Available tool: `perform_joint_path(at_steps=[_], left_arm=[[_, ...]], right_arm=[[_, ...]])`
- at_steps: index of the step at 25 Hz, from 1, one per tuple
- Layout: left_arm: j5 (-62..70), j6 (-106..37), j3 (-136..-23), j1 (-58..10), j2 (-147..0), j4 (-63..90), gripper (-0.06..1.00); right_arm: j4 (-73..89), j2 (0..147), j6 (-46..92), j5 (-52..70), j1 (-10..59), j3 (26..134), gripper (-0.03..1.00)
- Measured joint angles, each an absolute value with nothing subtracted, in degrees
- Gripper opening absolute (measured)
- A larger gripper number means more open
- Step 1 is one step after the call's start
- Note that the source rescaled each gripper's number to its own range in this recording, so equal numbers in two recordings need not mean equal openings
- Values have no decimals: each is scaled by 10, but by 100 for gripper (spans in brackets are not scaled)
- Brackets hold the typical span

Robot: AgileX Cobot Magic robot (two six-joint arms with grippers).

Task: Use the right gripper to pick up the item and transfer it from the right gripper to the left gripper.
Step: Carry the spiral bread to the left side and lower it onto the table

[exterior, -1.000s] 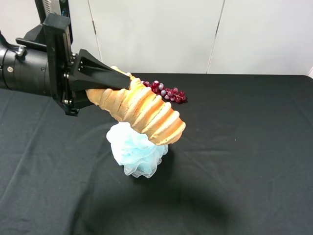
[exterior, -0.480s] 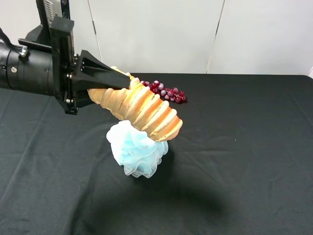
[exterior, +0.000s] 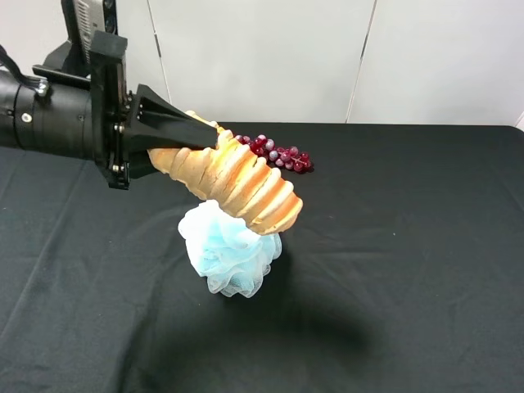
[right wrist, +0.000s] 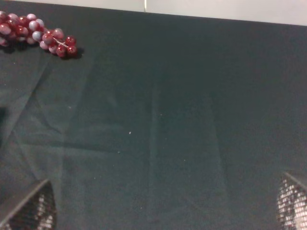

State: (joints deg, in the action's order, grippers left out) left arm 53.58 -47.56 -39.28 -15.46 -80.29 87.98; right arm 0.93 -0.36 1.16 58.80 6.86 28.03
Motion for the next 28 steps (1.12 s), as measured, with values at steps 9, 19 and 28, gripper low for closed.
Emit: perform_joint_path(at_steps=[9, 19, 28], left_arm=[[487, -407, -521, -155, -804, 765, 3], [420, -202, -668, -155, -804, 484, 3], [376, -43, -682, -155, -804, 259, 3]], right_arm=[[9, -4, 12, 588, 69, 280, 100], [9, -4, 12, 588, 69, 280, 100], [9, -4, 12, 588, 69, 280, 100]])
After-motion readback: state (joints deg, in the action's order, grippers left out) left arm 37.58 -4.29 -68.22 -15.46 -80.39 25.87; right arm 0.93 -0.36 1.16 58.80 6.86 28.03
